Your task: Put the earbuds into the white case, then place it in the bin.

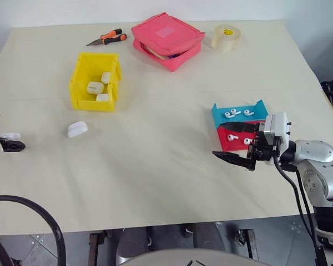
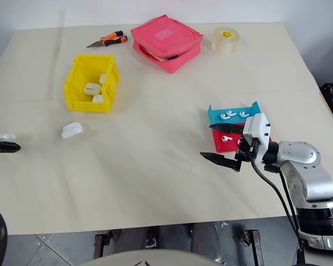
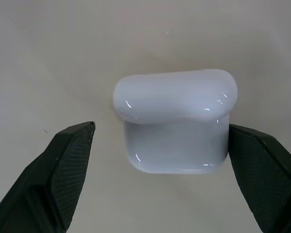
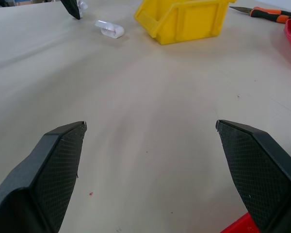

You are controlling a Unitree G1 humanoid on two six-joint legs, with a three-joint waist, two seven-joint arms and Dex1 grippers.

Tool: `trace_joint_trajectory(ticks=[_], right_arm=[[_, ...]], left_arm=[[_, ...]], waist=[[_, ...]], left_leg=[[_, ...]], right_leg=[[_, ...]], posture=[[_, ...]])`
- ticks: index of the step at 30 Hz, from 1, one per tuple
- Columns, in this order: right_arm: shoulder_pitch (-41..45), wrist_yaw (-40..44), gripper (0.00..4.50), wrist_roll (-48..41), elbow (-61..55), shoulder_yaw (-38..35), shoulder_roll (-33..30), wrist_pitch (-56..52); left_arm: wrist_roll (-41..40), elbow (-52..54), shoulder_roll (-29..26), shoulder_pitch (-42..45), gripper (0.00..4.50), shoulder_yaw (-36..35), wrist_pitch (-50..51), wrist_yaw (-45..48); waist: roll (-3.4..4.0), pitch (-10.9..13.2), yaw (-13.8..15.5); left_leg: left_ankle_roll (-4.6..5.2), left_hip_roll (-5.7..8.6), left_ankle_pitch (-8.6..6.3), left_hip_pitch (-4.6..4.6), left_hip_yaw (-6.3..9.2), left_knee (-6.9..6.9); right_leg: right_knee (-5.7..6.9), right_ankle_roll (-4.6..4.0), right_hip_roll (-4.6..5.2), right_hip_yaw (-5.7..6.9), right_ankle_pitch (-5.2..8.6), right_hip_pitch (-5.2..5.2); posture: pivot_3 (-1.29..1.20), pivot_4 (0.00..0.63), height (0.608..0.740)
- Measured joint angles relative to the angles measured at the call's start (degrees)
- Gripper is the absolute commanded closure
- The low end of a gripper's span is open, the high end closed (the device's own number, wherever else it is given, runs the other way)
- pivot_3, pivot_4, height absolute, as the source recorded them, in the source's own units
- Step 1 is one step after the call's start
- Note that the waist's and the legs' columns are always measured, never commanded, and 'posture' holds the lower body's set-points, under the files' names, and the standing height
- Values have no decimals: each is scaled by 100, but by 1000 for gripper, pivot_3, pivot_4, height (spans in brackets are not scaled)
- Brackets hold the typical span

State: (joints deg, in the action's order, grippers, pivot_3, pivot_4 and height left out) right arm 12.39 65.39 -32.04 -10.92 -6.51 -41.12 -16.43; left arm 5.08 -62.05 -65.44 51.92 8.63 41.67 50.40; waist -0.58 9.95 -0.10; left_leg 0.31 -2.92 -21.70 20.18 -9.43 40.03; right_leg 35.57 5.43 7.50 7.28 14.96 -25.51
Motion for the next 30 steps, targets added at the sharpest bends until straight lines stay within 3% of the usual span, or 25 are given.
trace_joint_trajectory(ticks=[14, 21, 30], right_arm=[[69, -25, 0, 58, 2, 2, 0, -1], [69, 9, 0, 60, 3, 2, 0, -1], [55, 28, 0, 61, 4, -4, -6, 4]], left_arm=[[57, -294, 165, 104, 20, -553, 444, -234], [-42, -346, 310, -1, 1724, -882, 539, -408], [-45, 104, 312, -369, 1723, -991, 443, -339]], waist=[[15, -8, 17], [61, -36, 9], [86, -51, 3]], left_leg=[[2, 2, 1, -6, -1, 2], [4, 2, 3, -13, -1, 2], [4, 2, 3, -18, -7, 2]], right_leg=[[6, 1, 5, -3, 0, 3], [15, 1, 5, -6, 0, 6], [19, 1, 5, -14, 0, 6]], posture=[[0, 150, 740], [0, 150, 740], [0, 150, 740]])
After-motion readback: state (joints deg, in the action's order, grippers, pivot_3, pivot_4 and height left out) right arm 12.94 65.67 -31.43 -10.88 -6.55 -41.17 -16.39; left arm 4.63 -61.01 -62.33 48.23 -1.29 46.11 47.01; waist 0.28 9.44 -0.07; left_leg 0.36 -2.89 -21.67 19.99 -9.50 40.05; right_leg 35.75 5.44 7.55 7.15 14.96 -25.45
